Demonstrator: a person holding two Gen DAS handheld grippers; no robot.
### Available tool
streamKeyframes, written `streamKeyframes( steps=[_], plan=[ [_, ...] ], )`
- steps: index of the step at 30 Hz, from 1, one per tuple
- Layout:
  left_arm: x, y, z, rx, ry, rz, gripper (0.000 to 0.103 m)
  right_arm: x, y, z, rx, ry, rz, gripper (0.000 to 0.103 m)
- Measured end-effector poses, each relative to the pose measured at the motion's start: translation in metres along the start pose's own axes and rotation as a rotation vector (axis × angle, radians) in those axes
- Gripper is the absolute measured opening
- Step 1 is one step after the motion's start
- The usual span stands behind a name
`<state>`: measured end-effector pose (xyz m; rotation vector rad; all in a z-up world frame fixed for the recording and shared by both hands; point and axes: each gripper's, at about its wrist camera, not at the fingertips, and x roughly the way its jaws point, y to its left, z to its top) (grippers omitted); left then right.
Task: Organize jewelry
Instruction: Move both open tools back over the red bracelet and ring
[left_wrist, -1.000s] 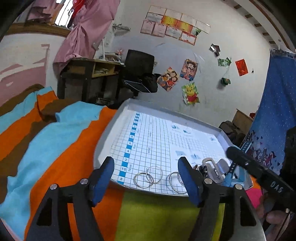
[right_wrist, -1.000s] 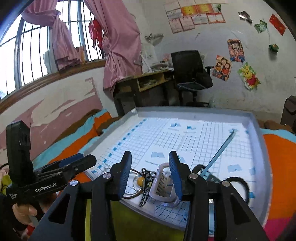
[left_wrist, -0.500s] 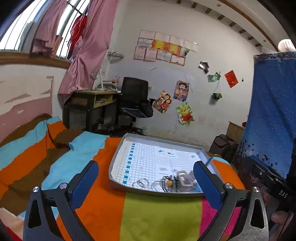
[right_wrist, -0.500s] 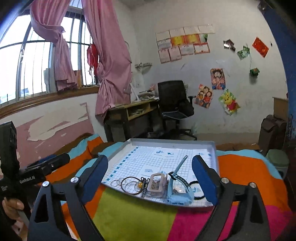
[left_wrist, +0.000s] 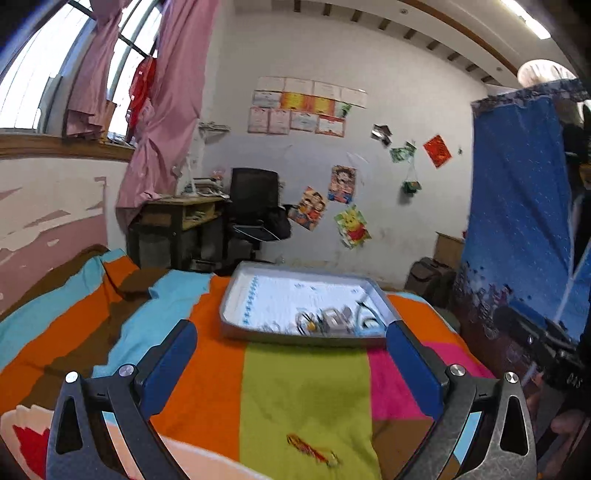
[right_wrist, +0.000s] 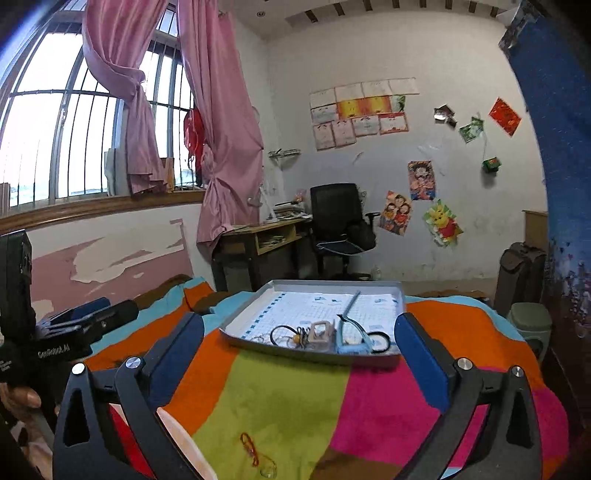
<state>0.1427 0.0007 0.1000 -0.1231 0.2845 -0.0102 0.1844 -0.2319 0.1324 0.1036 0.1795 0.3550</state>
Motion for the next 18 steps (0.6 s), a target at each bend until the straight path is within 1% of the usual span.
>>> streamKeyframes(
  steps=[4, 8, 10, 14, 18],
  plan=[
    [-0.02, 0.0, -0.015, 0.001, -0.002, -0.03, 0.103, -0.03, 0.007, -0.007, 0.013, -0.016, -0.044, 0.102],
    [-0.034, 0.004, -0.028, -0.002, -0.008, -0.027, 0.103, -0.047, 0.017, -0.016, -0.004, -0.016, -0.077, 0.102],
    [-0.039, 0.005, -0.034, 0.004, -0.005, -0.021, 0.103, -0.054, 0.023, -0.025, -0.014, -0.006, -0.088, 0.102],
    [-0.039, 0.009, -0.045, 0.015, 0.041, -0.027, 0.103, -0.064, 0.03, -0.044, -0.01, 0.022, -0.102, 0.102],
    [-0.036, 0.014, -0.055, 0.018, 0.062, -0.026, 0.103, -0.061, 0.029, -0.07, -0.001, 0.067, -0.142, 0.102]
  ],
)
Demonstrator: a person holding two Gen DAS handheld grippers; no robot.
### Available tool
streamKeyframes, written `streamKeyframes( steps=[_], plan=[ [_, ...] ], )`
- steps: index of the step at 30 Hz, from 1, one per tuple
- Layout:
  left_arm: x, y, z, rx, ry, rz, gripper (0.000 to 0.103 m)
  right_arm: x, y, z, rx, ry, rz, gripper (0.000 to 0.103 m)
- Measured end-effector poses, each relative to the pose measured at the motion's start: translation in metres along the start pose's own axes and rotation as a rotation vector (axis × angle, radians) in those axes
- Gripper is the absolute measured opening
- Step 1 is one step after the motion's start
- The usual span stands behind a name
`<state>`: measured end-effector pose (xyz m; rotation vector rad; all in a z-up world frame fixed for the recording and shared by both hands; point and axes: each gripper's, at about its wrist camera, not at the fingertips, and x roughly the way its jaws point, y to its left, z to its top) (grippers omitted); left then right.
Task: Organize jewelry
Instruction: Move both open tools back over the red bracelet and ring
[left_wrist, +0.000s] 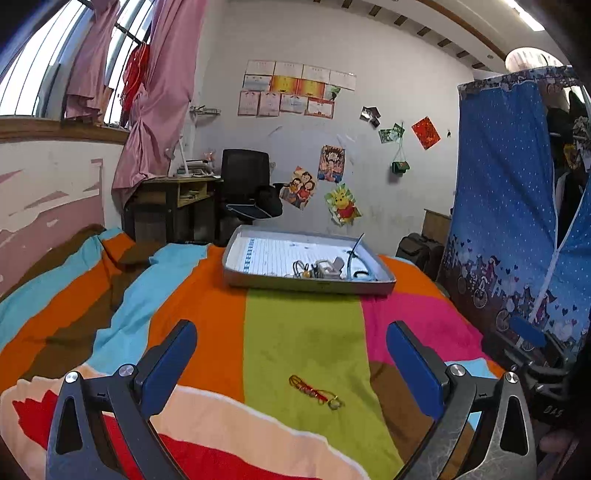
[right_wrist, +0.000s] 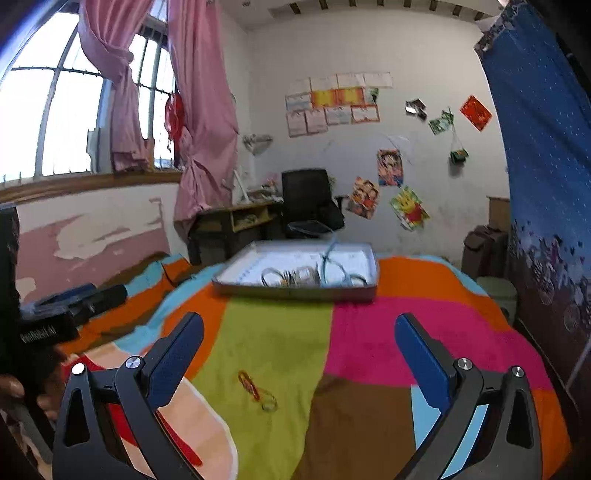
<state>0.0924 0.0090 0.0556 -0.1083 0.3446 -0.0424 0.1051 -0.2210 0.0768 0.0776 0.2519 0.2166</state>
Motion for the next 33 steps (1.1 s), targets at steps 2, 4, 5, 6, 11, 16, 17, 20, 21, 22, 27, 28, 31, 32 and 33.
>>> streamKeyframes(
  steps=[2, 4, 5, 6, 11, 16, 17, 20, 21, 22, 27, 28, 31, 32, 33],
  plan=[
    [0.001, 0.003, -0.006, 0.008, -0.002, 0.007, 0.103, 0.004, -0.004, -0.011, 0.009, 0.017, -0.022, 0.102],
    [0.003, 0.005, -0.011, 0.018, -0.008, 0.017, 0.103, 0.009, -0.008, -0.021, 0.024, 0.026, -0.035, 0.102],
    [0.004, 0.007, -0.014, 0.022, -0.013, 0.024, 0.103, 0.011, -0.01, -0.024, 0.031, 0.029, -0.039, 0.102],
    [0.006, 0.008, -0.018, 0.024, -0.013, 0.032, 0.103, 0.014, -0.012, -0.028, 0.036, 0.034, -0.043, 0.102],
    [0.021, 0.015, -0.038, 0.016, 0.05, 0.051, 0.103, 0.027, -0.013, -0.045, 0.027, 0.055, -0.048, 0.102],
    [0.037, 0.018, -0.059, 0.024, 0.12, 0.072, 0.103, 0.045, -0.013, -0.06, 0.005, 0.1, -0.044, 0.102],
    [0.038, 0.018, -0.061, 0.023, 0.125, 0.075, 0.103, 0.046, -0.013, -0.062, 0.003, 0.106, -0.044, 0.102],
    [0.043, 0.019, -0.064, 0.02, 0.132, 0.08, 0.103, 0.055, -0.015, -0.066, 0.008, 0.126, -0.044, 0.102],
    [0.044, 0.02, -0.064, 0.02, 0.132, 0.081, 0.103, 0.057, -0.016, -0.068, 0.013, 0.131, -0.043, 0.102],
    [0.046, 0.021, -0.065, 0.018, 0.135, 0.084, 0.103, 0.058, -0.016, -0.07, 0.016, 0.133, -0.044, 0.102],
    [0.06, 0.024, -0.066, -0.002, 0.173, 0.071, 0.103, 0.067, -0.014, -0.076, 0.012, 0.154, -0.04, 0.102],
    [0.064, 0.024, -0.068, -0.009, 0.187, 0.07, 0.103, 0.069, -0.014, -0.077, 0.012, 0.163, -0.038, 0.102],
    [0.075, 0.026, -0.071, -0.024, 0.214, 0.081, 0.103, 0.077, -0.013, -0.078, 0.015, 0.183, -0.026, 0.102],
    [0.079, 0.027, -0.072, -0.03, 0.227, 0.081, 0.103, 0.08, -0.012, -0.078, 0.003, 0.188, -0.019, 0.102],
    [0.084, 0.028, -0.073, -0.033, 0.238, 0.084, 0.103, 0.083, -0.011, -0.077, -0.011, 0.192, -0.016, 0.102]
  ],
)
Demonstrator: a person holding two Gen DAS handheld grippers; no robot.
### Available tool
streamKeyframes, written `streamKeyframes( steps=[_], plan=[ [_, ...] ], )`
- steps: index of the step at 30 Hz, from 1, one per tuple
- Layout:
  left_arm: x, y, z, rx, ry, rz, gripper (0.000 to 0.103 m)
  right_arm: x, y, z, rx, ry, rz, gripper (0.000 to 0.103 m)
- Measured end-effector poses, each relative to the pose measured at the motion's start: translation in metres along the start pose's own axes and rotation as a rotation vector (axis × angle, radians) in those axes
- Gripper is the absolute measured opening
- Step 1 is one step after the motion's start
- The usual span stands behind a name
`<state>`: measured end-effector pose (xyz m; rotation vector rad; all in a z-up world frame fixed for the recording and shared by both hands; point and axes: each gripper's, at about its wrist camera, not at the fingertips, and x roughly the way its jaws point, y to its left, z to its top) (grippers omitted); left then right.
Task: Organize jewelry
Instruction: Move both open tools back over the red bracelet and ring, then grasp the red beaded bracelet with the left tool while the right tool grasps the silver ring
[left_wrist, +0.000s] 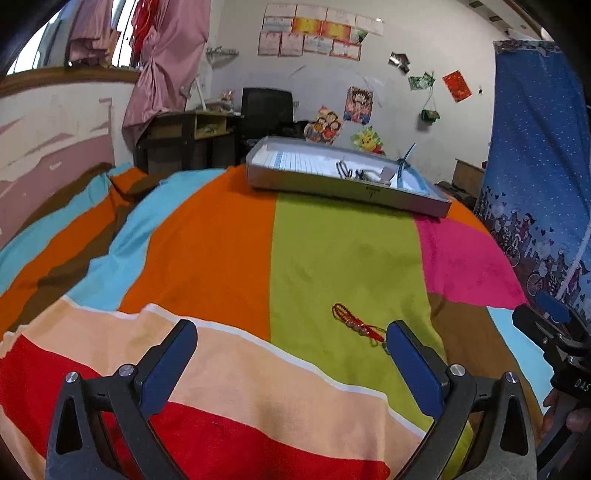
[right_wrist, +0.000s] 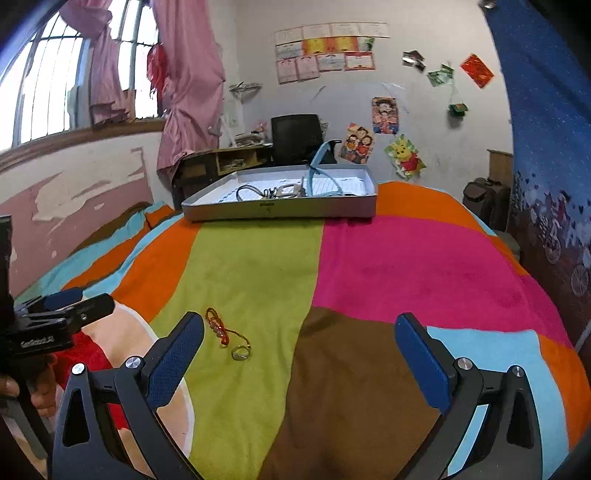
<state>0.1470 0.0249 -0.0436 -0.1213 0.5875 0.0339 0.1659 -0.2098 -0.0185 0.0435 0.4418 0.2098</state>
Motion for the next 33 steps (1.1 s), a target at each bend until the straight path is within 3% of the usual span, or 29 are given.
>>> streamKeyframes(
  steps=[3, 10, 15, 16, 18, 21, 26, 30, 33],
  plan=[
    [0.011, 0.001, 0.002, -0.008, 0.022, 0.006, 0.103, 0.013, 0.002, 0.005, -0.058, 0.023, 0.03, 0.102],
    [0.038, 0.002, 0.007, -0.019, 0.073, -0.058, 0.103, 0.046, 0.008, 0.015, -0.158, 0.073, 0.148, 0.102],
    [0.061, -0.002, 0.009, -0.009, 0.092, -0.096, 0.102, 0.067, 0.009, 0.001, -0.146, 0.13, 0.17, 0.1],
    [0.063, -0.004, 0.009, -0.008, 0.095, -0.099, 0.099, 0.07, 0.01, -0.003, -0.149, 0.141, 0.179, 0.099],
    [0.073, -0.006, 0.009, -0.008, 0.115, -0.121, 0.093, 0.076, 0.015, -0.007, -0.169, 0.158, 0.195, 0.084],
    [0.087, -0.005, 0.009, -0.035, 0.148, -0.151, 0.084, 0.083, 0.022, -0.012, -0.196, 0.183, 0.23, 0.075],
    [0.109, -0.003, 0.007, -0.072, 0.208, -0.193, 0.059, 0.098, 0.036, -0.02, -0.25, 0.236, 0.295, 0.059],
    [0.118, -0.007, 0.007, -0.073, 0.22, -0.221, 0.049, 0.109, 0.04, -0.027, -0.259, 0.284, 0.317, 0.044],
    [0.121, -0.014, 0.008, -0.056, 0.223, -0.249, 0.042, 0.118, 0.044, -0.032, -0.255, 0.318, 0.338, 0.04]
  ],
)
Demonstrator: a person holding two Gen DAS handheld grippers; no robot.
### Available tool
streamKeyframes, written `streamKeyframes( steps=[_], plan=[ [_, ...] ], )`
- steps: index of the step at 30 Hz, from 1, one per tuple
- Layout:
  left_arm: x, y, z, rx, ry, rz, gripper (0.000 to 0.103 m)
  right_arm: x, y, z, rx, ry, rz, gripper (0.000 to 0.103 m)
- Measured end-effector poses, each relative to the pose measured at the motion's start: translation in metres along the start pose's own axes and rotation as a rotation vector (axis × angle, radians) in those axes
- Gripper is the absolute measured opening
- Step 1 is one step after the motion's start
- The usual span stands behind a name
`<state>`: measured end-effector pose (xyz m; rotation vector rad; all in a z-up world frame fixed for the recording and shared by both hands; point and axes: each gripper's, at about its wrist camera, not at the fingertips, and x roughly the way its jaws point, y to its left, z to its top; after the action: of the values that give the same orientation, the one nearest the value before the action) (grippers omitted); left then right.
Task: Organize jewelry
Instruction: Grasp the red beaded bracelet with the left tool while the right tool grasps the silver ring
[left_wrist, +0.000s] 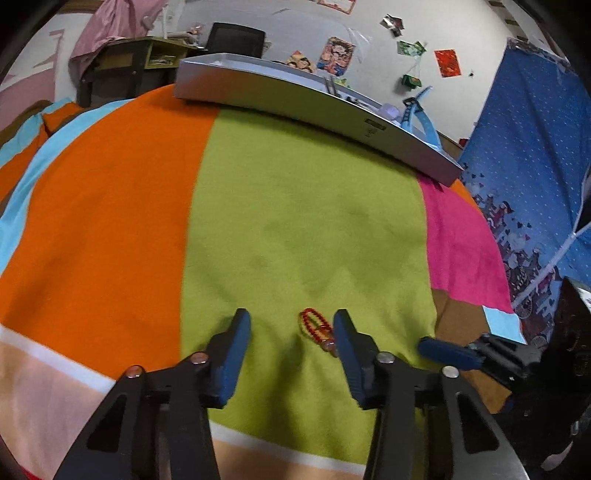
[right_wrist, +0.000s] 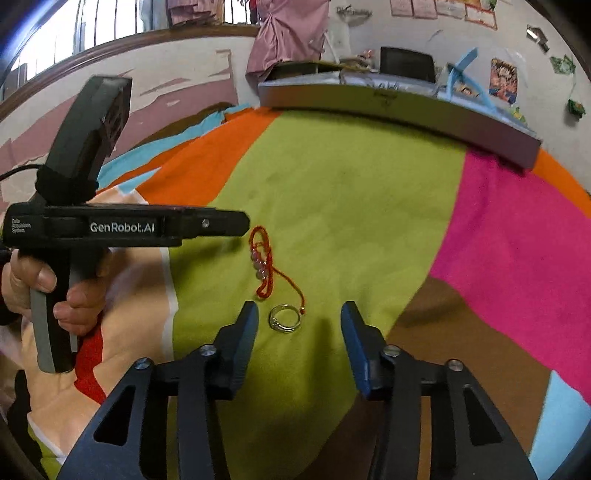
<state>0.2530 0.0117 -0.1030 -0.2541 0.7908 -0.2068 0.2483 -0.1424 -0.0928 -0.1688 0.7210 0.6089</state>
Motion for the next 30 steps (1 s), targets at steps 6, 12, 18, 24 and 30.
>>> streamKeyframes(
  steps=[6, 12, 18, 24, 30],
  plan=[
    [0.014, -0.012, 0.001, 0.061, 0.062, -0.014, 0.03, 0.016, 0.0, -0.003, 0.018, 0.051, 0.044, 0.037],
    [0.021, -0.017, 0.001, 0.062, 0.083, 0.018, 0.009, 0.024, 0.003, -0.005, 0.02, 0.071, 0.04, 0.031],
    [0.02, -0.027, 0.001, 0.087, 0.091, 0.037, 0.003, 0.024, -0.001, -0.008, 0.047, 0.067, 0.048, 0.018],
    [0.007, -0.037, 0.007, 0.11, 0.078, 0.073, 0.003, 0.007, -0.016, -0.013, 0.116, 0.007, 0.065, 0.018],
    [-0.016, -0.052, 0.02, 0.131, 0.048, 0.09, 0.003, -0.018, -0.032, -0.018, 0.207, -0.056, 0.071, 0.018]
  ],
)
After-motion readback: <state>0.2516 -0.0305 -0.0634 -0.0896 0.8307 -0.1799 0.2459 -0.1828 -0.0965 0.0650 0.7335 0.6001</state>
